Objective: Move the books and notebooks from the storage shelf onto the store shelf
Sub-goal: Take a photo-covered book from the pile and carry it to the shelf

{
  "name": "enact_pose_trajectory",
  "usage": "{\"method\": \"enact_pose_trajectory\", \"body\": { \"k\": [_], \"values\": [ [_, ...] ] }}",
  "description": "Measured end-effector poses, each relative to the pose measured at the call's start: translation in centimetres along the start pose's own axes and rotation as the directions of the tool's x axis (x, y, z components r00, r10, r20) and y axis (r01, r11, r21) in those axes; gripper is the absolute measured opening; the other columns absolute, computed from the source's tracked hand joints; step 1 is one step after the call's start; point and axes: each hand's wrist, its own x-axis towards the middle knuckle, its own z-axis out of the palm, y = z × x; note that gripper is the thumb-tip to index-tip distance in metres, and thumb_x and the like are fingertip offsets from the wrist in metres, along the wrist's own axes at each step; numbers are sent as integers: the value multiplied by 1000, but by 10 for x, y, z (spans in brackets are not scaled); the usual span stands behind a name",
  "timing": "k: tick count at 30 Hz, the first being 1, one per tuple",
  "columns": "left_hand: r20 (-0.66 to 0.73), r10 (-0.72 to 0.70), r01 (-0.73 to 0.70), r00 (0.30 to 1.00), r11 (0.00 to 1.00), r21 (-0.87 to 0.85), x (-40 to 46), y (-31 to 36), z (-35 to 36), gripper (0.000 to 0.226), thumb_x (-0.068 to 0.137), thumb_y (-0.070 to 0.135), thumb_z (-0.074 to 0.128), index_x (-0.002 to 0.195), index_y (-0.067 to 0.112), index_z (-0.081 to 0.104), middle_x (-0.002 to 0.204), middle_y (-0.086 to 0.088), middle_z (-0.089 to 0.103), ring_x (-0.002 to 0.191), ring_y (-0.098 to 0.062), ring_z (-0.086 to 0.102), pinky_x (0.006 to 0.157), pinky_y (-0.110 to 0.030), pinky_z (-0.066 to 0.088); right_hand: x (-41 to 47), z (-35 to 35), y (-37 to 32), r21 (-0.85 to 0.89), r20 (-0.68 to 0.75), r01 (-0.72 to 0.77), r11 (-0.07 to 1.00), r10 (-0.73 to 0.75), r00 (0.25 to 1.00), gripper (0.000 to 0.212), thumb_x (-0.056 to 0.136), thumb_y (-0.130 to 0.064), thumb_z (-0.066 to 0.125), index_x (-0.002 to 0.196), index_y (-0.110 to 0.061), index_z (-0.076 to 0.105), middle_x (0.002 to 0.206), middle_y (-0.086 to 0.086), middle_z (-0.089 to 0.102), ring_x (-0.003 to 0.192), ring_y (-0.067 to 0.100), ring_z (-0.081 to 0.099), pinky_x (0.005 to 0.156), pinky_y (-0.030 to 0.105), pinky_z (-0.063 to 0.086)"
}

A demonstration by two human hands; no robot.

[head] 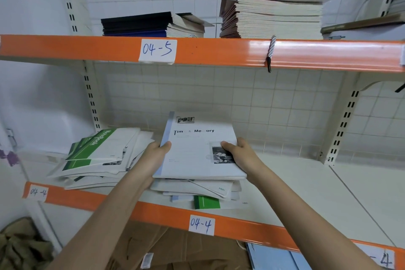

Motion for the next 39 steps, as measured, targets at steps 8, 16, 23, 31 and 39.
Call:
{"method": "enact_pose_trajectory", "body": {
  "k": [8, 16, 23, 31, 39],
  "values": [
    [19, -44, 42, 999, 995, 95, 19, -2, 24, 44, 102, 29, 37, 134, -1, 40, 115, -5, 51, 111, -25, 46, 92, -32, 34, -1, -23, 7, 106, -13, -70, 992, 72, 997, 25, 92, -20, 59, 110, -6, 48, 97, 11, 63, 75, 23, 61, 66, 31, 48],
    [102, -39, 25, 994, 991, 130, 23, 8, 85, 42, 102, 28, 37, 136, 4, 42, 132, -2, 47, 128, -28, 43, 106, -37, 32, -17, -85, 12, 125, -94, -83, 989, 95, 991, 31, 93, -19, 58, 117, -4, 48, 94, 10, 64, 70, 20, 62, 59, 27, 48],
    [236, -31, -2, 971, 990, 141, 8, 17, 167, 44, 100, 35, 36, 131, 5, 45, 126, -6, 54, 118, -28, 50, 103, -41, 38, -51, -162, 22, 109, -219, -87, 990, 109, 970, 38, 88, -26, 63, 117, -5, 52, 100, 13, 68, 81, 28, 67, 74, 38, 52],
    [372, -20, -21, 928, 994, 106, -49, 28, 280, 45, 101, 34, 38, 134, 5, 44, 131, -6, 52, 124, -26, 47, 108, -41, 35, -108, -273, 46, 91, -326, -137, 986, 159, 932, 32, 94, -20, 56, 117, 2, 51, 87, 12, 64, 63, 19, 62, 49, 22, 45],
    [502, -29, -23, 864, 995, 98, -110, 30, 398, 35, 102, 26, 37, 118, 0, 54, 115, -15, 62, 105, -33, 59, 88, -38, 47, -175, -377, 75, 121, -456, -181, 976, 217, 863, 29, 92, -17, 58, 113, 2, 51, 88, 11, 63, 65, 19, 59, 51, 23, 44]
  ]
}}
